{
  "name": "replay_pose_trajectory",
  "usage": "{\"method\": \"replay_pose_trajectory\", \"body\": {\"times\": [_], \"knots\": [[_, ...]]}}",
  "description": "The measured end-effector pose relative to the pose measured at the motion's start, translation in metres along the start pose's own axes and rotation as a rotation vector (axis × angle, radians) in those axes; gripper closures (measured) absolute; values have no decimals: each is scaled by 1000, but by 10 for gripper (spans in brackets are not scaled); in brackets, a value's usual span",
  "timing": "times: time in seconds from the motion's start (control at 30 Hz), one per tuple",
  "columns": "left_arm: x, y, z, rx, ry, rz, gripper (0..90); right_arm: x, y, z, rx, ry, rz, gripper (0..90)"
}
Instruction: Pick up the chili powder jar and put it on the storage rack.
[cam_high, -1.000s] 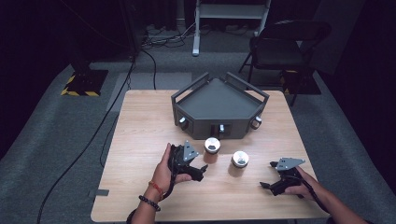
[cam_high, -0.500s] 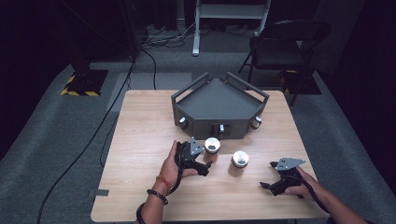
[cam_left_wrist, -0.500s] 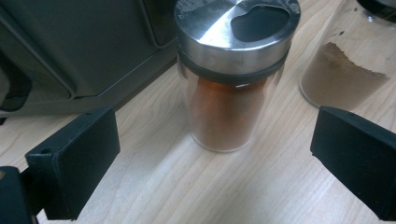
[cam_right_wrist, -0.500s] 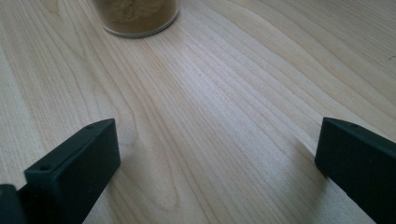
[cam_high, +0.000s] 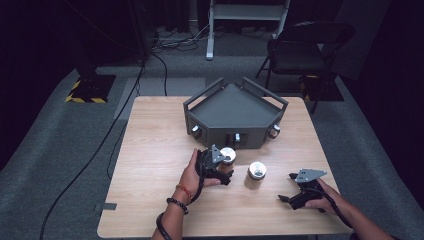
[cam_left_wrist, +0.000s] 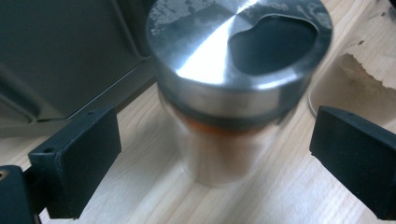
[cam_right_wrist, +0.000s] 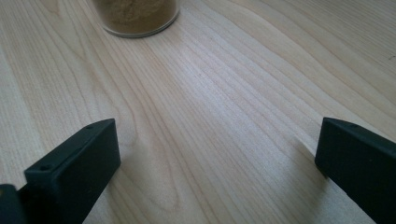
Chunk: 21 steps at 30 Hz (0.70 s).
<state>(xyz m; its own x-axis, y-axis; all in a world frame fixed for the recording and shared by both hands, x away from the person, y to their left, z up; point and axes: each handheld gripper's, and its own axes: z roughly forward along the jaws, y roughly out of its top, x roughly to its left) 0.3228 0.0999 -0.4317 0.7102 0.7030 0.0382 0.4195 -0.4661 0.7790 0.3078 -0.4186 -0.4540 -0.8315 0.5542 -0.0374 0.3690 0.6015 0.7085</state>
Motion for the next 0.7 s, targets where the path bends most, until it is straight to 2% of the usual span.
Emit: {"method": "replay_pose_trajectory", "body": {"times": [0.1,0.13,0.23,0.37,0.4,0.43,0.6,0.7], "knots": [[1,0,5,-3,-1,-10,27,0,0,0,0,0,1,0],[3,-1,9,-5,-5,-32,31,0,0,0,0,0,0,0],[4,-2,14,-10,4,-44,61,0,0,0,0,-1,1,0],[10,-10,23,-48,-22,-102,100,0,0,0,0,-1,1,0],[10,-10,26,-40,-33,-83,145,1,0,0,0,-2,2,0],[8,-10,28,-43,-27,-70,163,1,0,0,0,-3,3,0],[13,-12,33,-52,-64,-72,254,1,0,0,0,-4,4,0],[10,-11,35,-53,-54,-61,302,1,0,0,0,-5,4,0]]}}
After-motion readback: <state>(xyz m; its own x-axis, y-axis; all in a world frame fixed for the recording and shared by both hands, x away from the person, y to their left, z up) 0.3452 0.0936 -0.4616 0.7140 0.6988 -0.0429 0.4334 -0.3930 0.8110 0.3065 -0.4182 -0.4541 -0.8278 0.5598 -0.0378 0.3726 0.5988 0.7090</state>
